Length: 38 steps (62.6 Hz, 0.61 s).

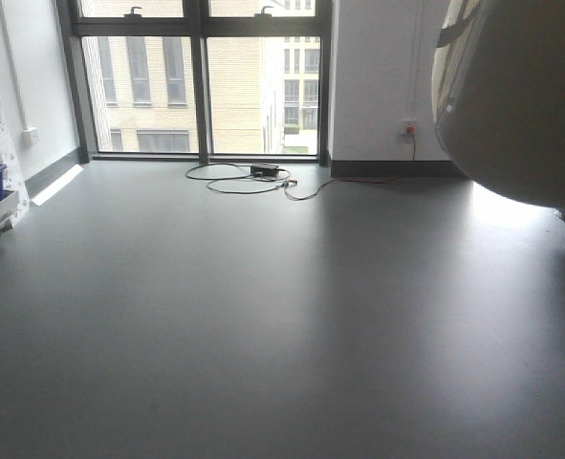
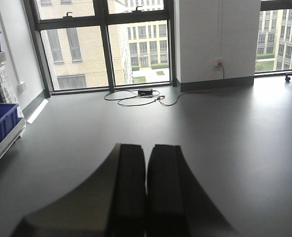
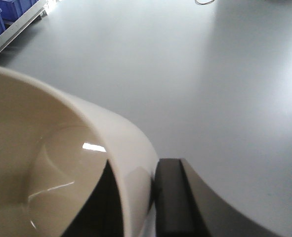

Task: Move white bin to right shelf second layer
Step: 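Drive along the windows toward the roller shelf rack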

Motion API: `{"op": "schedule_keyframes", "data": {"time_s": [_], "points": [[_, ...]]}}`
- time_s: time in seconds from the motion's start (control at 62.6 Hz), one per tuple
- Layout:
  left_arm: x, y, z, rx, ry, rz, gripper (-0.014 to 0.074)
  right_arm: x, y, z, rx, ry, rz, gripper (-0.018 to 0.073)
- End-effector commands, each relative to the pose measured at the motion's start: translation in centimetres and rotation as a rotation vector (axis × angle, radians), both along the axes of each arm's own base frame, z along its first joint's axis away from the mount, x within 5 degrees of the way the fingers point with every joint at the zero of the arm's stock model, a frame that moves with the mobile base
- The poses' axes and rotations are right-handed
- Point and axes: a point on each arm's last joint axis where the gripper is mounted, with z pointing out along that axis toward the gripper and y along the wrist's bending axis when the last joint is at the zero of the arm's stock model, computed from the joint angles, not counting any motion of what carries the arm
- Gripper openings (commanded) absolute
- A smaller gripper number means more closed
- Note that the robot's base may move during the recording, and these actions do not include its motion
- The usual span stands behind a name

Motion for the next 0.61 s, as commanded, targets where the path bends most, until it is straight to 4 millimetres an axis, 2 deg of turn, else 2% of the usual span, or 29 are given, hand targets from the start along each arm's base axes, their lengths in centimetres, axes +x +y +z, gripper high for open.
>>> {"op": "schedule_keyframes", "data": {"time_s": [0.0,0.591], "points": [[0.03,0.02,-0.39,-0.008,-0.062,0.002,0.0085,0.09,0.1,1.95,0.041,-0.127,0.014,0.0053],[0.03,0.02,-0.39,-0.008,-0.062,0.002,0.0085,0.09,0.09,1.94,0.04,-0.126,0.014,0.0053]]}}
